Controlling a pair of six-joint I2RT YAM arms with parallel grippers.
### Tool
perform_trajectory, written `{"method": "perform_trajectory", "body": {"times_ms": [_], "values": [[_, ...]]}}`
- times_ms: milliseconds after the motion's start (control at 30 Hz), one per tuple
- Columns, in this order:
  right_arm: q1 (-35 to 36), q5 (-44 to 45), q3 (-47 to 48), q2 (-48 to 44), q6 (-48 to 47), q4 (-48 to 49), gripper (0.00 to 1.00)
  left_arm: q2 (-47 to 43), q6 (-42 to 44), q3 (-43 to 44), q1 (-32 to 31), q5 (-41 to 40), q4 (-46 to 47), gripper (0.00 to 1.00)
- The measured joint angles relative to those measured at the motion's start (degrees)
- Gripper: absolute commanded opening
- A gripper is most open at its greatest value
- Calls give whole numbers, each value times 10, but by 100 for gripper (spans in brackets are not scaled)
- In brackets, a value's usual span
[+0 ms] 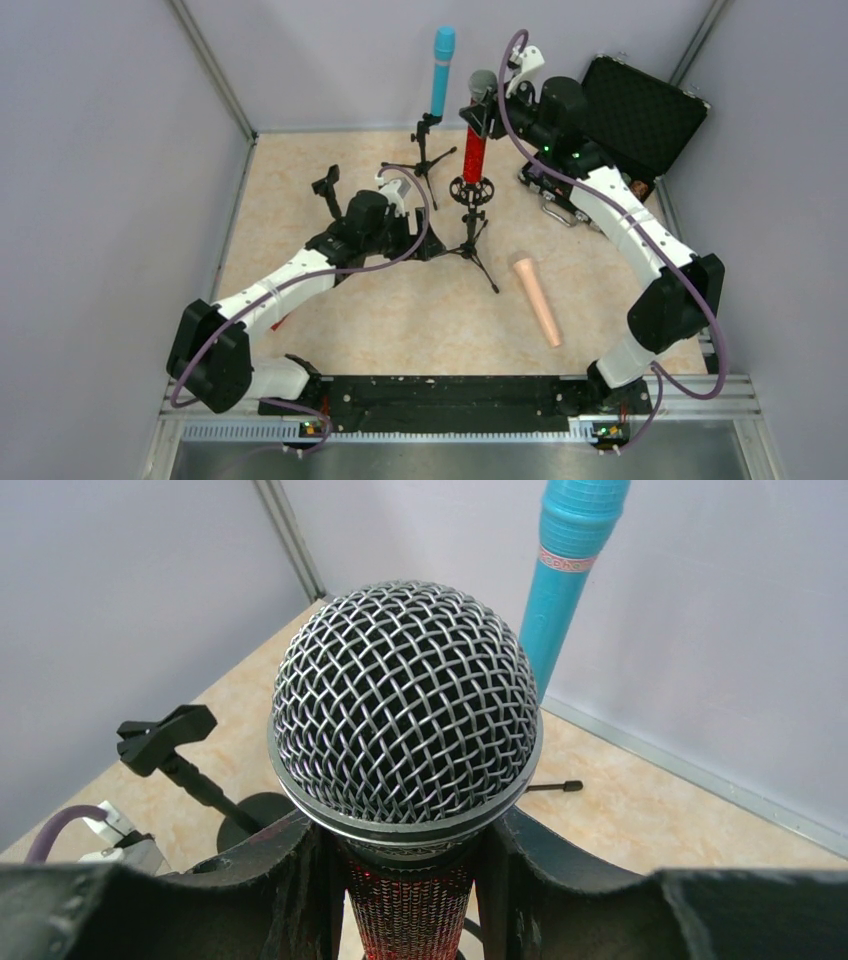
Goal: Attach the microphones to the stand
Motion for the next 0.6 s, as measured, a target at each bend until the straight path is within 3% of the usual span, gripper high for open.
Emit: {"method": "perform_trajectory", "body": {"times_ms": [600], "values": [[12,10,-20,1,-30,24,0,17,0,18,0,16,-14,86]]}}
